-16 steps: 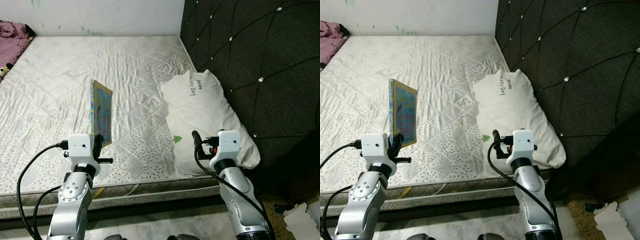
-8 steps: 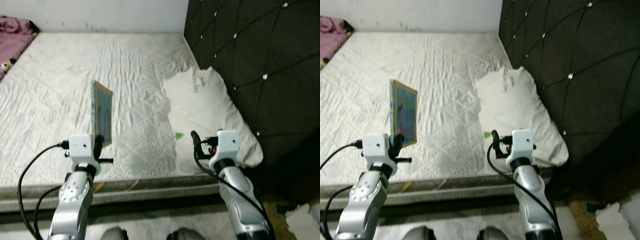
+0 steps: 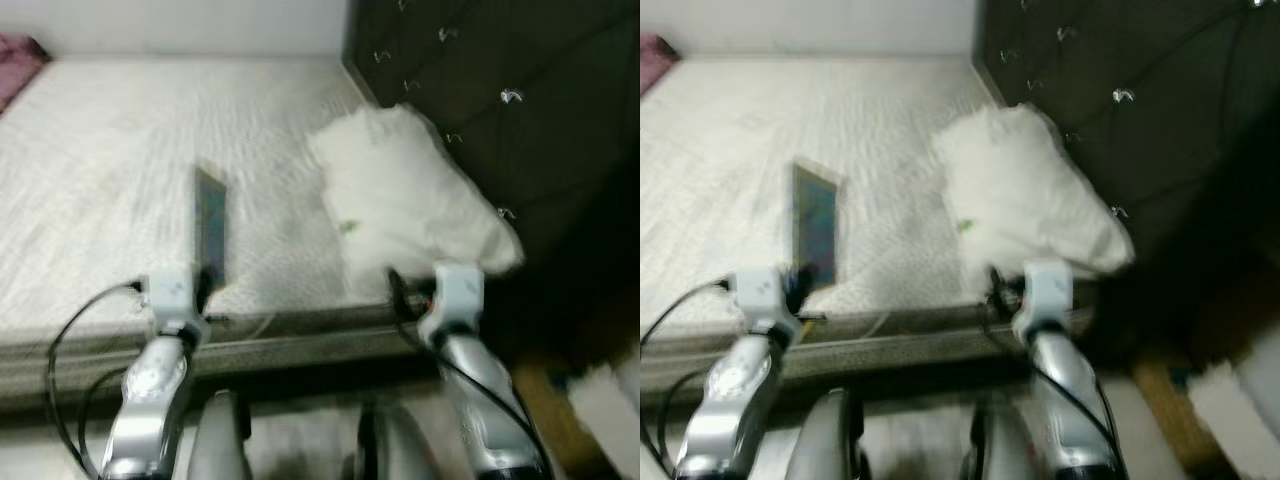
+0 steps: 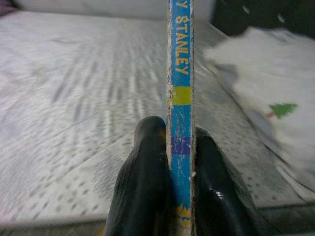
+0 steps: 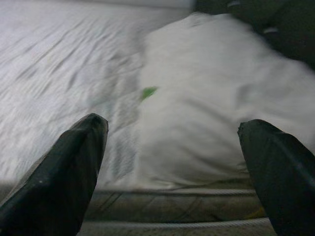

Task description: Clean up the room

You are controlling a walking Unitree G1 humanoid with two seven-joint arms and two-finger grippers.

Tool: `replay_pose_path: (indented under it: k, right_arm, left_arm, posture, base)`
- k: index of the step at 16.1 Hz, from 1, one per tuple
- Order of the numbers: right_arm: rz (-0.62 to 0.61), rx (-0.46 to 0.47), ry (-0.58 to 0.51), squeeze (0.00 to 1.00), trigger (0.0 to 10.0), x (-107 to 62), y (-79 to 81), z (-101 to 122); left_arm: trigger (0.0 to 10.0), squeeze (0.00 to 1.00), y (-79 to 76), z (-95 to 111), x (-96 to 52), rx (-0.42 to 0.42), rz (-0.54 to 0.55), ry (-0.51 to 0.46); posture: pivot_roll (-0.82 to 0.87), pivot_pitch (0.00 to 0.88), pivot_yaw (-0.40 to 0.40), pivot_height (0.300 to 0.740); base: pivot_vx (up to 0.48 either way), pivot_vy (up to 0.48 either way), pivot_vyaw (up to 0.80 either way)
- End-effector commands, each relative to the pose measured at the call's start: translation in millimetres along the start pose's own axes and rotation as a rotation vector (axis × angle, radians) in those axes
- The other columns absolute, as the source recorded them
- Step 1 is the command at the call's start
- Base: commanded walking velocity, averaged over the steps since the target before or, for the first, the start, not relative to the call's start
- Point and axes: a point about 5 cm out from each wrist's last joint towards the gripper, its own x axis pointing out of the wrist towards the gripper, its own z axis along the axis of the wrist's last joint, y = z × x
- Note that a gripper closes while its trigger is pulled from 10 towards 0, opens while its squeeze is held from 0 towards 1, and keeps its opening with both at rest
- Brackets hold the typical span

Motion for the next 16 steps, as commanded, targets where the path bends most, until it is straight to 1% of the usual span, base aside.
replay_pose_path:
  k: [1,6,13,16]
  right_arm:
    - [0.021,0.006,-0.015,0.00,10.0,4.8,4.2,6.0]
    - [0.036,0.010,-0.018,0.00,10.0,8.3,7.5,6.3]
    - [0.037,0.007,-0.020,0.00,10.0,11.1,7.2,7.2]
    - [0.033,0.009,-0.023,0.00,10.0,11.9,6.9,7.8]
  left_arm:
    - [10.0,0.00,7.6,-2.4,-1.7,0.005,0.030,0.007]
    - [10.0,0.00,5.0,1.3,1.6,-0.010,0.008,-0.022]
    - [10.0,0.00,1.6,2.5,6.0,-0.020,-0.010,-0.033]
    - [10.0,0.00,0.6,2.1,7.6,-0.022,-0.016,-0.031]
  posture:
    - [0.00,0.057,-0.022,0.615]
    - [0.00,0.057,-0.022,0.615]
    - [-0.01,0.056,-0.020,0.615]
    - [-0.01,0.053,-0.019,0.615]
  base:
    - [0.000,0.000,0.00]
    - [0.000,0.000,0.00]
    - [0.321,0.000,0.00]
    - [0.396,0.000,0.00]
